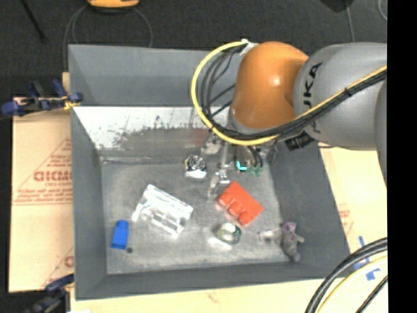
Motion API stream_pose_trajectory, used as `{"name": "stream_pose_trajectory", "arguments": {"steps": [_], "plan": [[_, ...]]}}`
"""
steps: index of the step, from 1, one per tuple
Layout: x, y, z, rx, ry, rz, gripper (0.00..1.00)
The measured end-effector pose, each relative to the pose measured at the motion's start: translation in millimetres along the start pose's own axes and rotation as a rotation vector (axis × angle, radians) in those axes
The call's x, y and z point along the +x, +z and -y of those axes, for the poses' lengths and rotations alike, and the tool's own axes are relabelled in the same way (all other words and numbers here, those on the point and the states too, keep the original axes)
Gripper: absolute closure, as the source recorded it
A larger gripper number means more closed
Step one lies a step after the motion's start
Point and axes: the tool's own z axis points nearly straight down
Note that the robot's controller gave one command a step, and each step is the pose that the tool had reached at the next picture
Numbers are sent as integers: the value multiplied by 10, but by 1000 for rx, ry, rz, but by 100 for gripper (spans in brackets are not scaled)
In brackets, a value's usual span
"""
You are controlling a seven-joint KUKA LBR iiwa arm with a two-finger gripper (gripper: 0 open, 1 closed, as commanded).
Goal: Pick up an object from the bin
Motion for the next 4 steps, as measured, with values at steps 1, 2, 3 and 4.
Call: {"name": "stream_pose_trajectory", "arguments": {"steps": [1,2,3,4], "plan": [[125,562,-330,-1,26,15,0],[276,571,-692,-2,124,4,0],[331,563,-729,-1,213,3,0],[325,1148,-776,-8,733,7,0]]}}
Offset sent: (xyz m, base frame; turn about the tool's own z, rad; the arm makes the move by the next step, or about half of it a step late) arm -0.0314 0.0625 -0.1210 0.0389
